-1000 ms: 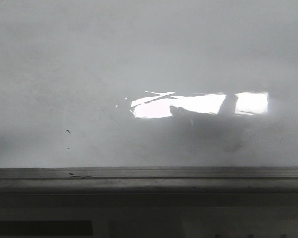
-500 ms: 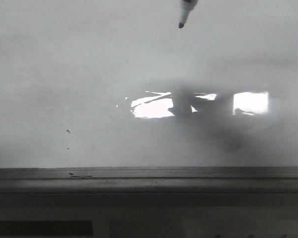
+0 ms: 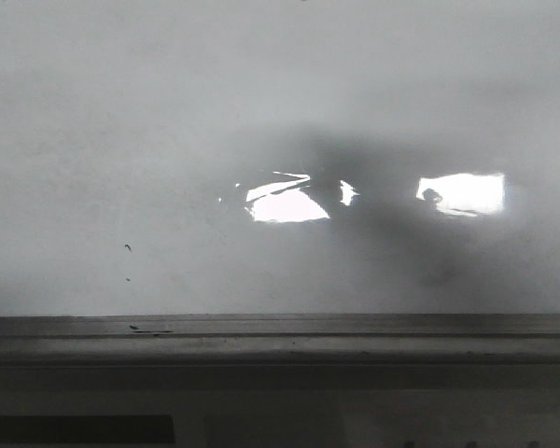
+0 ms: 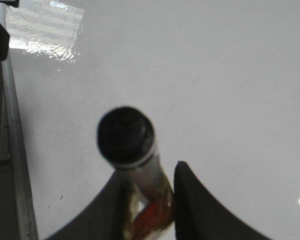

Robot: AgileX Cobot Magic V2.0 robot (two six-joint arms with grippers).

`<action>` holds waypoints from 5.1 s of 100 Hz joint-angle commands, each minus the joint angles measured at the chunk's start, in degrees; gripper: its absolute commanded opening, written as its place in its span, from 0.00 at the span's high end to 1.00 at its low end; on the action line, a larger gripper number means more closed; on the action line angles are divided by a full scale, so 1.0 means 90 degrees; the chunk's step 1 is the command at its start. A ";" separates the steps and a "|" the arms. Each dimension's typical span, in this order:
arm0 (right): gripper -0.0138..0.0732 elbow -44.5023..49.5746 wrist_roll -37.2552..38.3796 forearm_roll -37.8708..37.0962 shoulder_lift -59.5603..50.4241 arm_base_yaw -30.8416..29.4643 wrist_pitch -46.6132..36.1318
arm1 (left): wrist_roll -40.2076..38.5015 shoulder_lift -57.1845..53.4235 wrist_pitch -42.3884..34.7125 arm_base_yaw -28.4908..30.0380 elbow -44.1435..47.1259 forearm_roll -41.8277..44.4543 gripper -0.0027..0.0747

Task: Write number 7 on whiteboard

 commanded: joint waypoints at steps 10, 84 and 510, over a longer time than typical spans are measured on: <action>0.90 -0.0248 -0.0060 0.0210 -0.0191 -0.0006 0.0137 | -0.0061 0.0005 0.0092 -0.0043 -0.0158 -0.0124 0.99; 0.90 -0.0190 0.0184 -0.0320 -0.0912 -0.0006 0.0831 | -0.0061 0.0005 0.0118 -0.0043 -0.0158 -0.0124 0.99; 0.90 -0.0831 0.9181 -0.8036 -0.0426 0.1775 0.1403 | 0.0610 0.1964 0.2090 -0.0043 -0.0379 0.0575 0.57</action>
